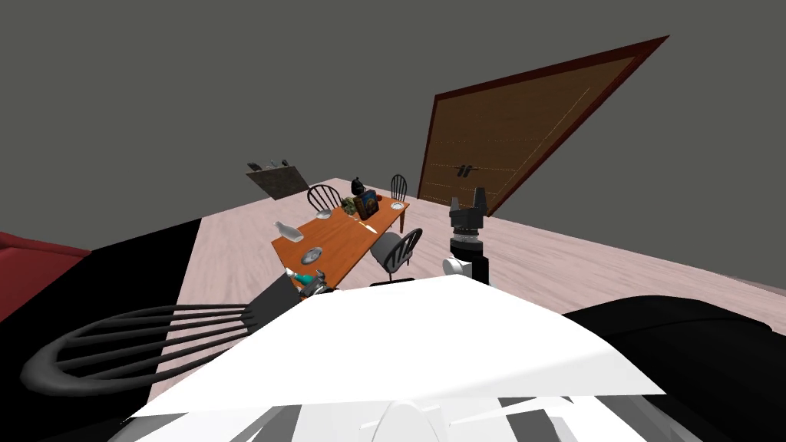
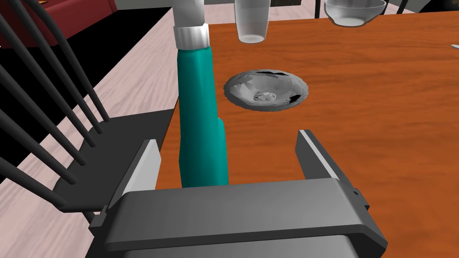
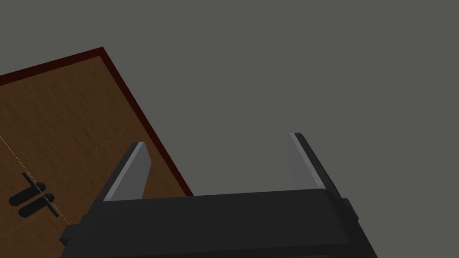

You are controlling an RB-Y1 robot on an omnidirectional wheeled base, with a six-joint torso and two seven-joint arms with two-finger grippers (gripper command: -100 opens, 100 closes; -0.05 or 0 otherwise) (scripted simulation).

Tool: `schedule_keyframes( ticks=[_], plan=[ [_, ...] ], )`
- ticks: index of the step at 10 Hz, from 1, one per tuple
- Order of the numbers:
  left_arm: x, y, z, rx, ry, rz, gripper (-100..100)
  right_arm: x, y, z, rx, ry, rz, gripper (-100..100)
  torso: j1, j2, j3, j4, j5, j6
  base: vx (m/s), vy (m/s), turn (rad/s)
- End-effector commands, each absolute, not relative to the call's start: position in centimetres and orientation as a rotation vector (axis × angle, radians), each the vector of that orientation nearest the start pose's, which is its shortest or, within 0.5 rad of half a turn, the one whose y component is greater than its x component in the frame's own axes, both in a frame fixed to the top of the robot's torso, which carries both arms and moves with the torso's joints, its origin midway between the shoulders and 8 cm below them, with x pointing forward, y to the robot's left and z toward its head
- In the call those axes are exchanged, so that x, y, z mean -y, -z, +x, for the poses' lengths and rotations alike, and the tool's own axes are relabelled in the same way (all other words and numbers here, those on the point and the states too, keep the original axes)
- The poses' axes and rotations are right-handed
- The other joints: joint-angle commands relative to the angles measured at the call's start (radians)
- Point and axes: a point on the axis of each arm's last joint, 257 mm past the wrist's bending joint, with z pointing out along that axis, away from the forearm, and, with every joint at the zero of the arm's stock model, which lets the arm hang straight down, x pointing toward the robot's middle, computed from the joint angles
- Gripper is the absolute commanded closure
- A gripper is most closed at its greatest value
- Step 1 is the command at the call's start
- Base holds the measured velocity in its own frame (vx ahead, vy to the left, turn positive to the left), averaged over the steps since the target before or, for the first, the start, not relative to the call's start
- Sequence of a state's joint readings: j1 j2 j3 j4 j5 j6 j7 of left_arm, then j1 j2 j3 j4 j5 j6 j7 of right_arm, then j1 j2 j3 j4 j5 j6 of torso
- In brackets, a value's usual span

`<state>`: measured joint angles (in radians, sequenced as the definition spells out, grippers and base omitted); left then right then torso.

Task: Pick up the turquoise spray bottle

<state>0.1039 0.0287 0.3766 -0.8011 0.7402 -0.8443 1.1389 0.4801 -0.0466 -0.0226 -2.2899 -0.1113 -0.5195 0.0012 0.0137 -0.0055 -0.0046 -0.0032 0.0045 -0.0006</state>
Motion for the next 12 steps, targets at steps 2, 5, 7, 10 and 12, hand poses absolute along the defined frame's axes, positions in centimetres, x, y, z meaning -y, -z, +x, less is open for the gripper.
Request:
schedule_keyframes(
  ticks=[2, 5, 7, 10, 12],
  plan=[
    [-48.6, 43.5, 30.2, 0.815, 1.607, -1.805, -100, 29.2, -4.0, 33.7, -0.547, -1.368, 0.652, 0, -0.002, 0.000, 0.000, 0.000, 0.000, 0.001, 0.006, -0.002, 0.238],
    [-46.6, 43.5, 31.6, 0.777, 1.637, -1.837, -100, 29.2, -4.0, 33.7, -0.547, -1.369, 0.652, 0, -0.002, 0.001, 0.001, 0.000, 0.000, 0.001, 0.000, 0.004, 0.030],
    [-46.5, 43.5, 31.6, 0.776, 1.638, -1.837, -100, 29.2, -4.0, 33.7, -0.547, -1.369, 0.652, 0, -0.005, 0.001, 0.001, 0.000, -0.001, 0.002, 0.002, -0.042, 0.128],
    [-46.5, 43.5, 31.6, 0.776, 1.638, -1.837, -100, 29.2, -4.0, 33.7, -0.547, -1.369, 0.652, 0, 0.000, 0.001, 0.001, 0.001, 0.000, 0.002, 0.000, 0.026, 0.008],
    [-46.5, 43.5, 31.6, 0.776, 1.638, -1.837, -100, 29.2, -4.0, 33.7, -0.547, -1.369, 0.652, 0, -0.002, 0.001, 0.001, 0.001, 0.000, 0.002, 0.000, 0.007, -0.021]
  ],
)
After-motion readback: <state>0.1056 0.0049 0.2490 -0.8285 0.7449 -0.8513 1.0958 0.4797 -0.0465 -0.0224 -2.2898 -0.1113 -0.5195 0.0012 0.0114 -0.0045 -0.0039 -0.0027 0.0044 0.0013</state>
